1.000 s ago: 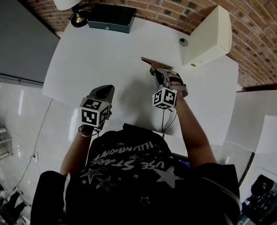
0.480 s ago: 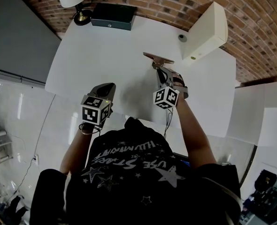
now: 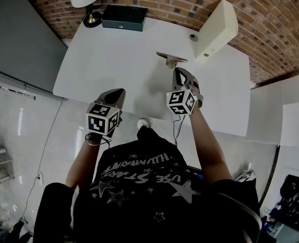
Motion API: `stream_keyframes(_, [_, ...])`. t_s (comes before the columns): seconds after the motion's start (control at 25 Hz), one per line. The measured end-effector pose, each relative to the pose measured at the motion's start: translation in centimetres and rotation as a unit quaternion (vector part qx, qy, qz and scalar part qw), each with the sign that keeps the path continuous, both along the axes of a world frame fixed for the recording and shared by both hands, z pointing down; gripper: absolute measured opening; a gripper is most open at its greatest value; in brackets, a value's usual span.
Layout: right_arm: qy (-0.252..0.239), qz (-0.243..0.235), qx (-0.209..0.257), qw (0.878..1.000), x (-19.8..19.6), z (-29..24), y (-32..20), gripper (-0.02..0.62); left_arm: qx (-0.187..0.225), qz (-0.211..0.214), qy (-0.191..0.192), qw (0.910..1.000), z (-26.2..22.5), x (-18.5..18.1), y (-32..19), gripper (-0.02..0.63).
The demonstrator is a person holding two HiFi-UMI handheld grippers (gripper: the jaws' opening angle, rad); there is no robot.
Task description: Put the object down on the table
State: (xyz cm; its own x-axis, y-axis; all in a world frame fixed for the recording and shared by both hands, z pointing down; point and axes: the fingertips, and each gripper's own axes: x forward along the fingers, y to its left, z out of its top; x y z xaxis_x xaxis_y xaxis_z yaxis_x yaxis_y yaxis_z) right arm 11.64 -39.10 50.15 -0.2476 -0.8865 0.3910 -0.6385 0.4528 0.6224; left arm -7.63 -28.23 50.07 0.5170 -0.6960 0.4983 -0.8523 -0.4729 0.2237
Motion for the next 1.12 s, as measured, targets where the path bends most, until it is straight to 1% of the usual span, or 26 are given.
stream_keyframes(0.2, [-0.040,0.024,0.002,0.999,-1.1,-1.8,3.7,0.003,0.016,0.008,0.011,0.9998,-1.1,-1.0,3.1,0.020])
stream_keyframes(0.36, [-0.068,0.038,0.002,0.997,-2.1,-2.9,7.6,0.003,0.025,0.014,0.022,0.9994,-1.7,-1.8,6.1,0.020])
stream_keyframes(0.52, [-0.100,0.054,0.009,0.993,-2.7,-4.3,11.6,0.002,0.030,0.028,0.026,0.9988,-2.0,-2.4,9.1,0.020])
stream_keyframes(0.68, [-0.116,0.083,0.009,0.990,-2.7,-4.6,15.9,0.002,0.024,0.047,0.030,0.9982,-1.3,-2.7,12.2,0.020])
stream_keyframes(0.8, [-0.122,0.105,-0.002,0.987,-2.2,-4.0,18.9,0.002,0.017,0.055,0.033,0.9978,-0.6,-3.0,14.1,0.020])
stream_keyframes(0.96, [-0.125,0.141,-0.023,0.982,-0.9,-2.6,23.2,0.002,0.002,0.070,0.040,0.9968,0.6,-2.9,16.5,0.020])
stream_keyframes(1.12, [-0.132,0.175,-0.035,0.975,0.7,-1.8,26.2,0.002,-0.010,0.091,0.042,0.9949,1.7,-2.3,18.2,0.020])
